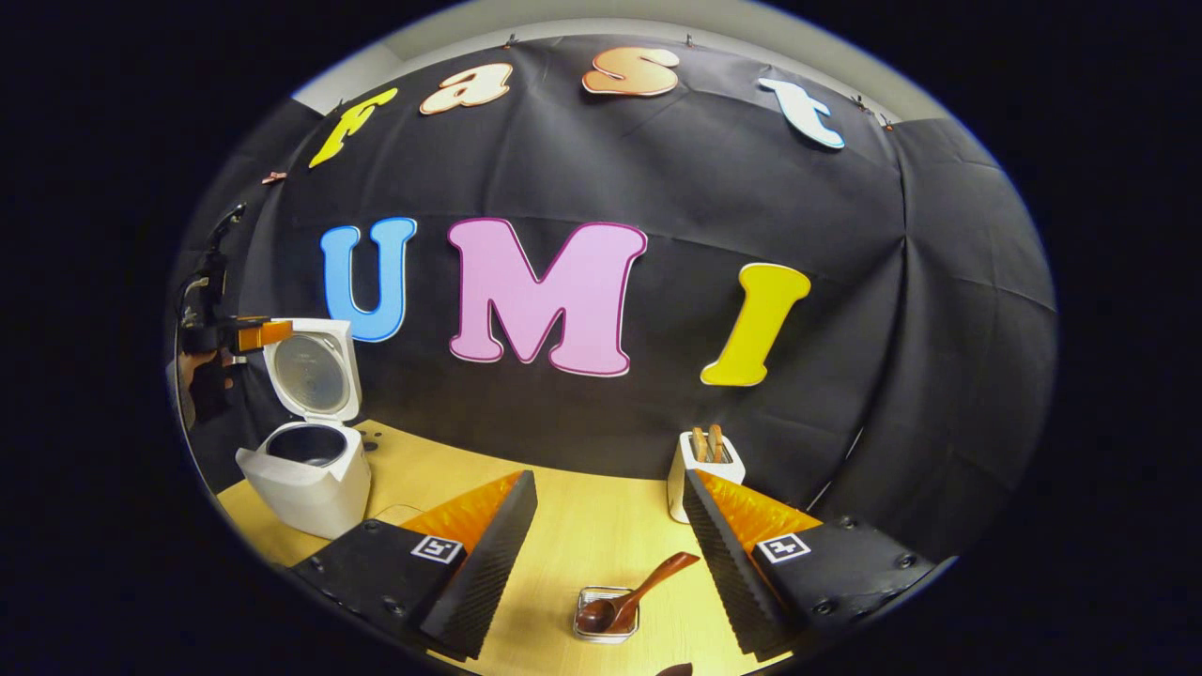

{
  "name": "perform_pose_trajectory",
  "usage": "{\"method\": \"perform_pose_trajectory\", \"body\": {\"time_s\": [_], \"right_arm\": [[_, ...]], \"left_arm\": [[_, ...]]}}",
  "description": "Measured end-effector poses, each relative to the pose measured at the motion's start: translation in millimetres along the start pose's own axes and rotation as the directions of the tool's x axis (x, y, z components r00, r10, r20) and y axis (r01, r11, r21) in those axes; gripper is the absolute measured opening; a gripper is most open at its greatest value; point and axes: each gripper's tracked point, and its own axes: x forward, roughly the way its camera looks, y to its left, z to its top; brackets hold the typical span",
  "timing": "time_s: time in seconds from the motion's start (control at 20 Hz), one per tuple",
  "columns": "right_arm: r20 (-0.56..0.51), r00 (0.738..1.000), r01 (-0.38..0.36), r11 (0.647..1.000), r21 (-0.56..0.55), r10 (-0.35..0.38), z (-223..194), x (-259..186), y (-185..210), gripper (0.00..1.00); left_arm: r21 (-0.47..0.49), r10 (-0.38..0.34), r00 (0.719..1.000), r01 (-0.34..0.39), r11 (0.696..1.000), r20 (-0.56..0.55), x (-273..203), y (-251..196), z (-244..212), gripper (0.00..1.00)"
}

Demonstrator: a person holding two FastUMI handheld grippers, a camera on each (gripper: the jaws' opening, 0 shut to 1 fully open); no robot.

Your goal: Close the left gripper, press the button to open the rice cooker; take a wooden spoon from the chopstick holder with the right hand, scoop a spoonful of rice and pour it into the rice cooker, then put the wooden spoon back into the chopstick holder.

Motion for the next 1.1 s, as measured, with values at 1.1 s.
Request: {"method": "perform_pose_trajectory", "body": {"time_s": [1.1], "right_arm": [[-0.405, 0.899, 0.025, 0.904, 0.426, 0.166, -242.8, 99.1, -39.3, 0.89]], "left_arm": [[0.022, 0.083, 0.987, -0.081, 0.997, -0.139, -83.1, -47.1, -32.3, 0.98]]}}
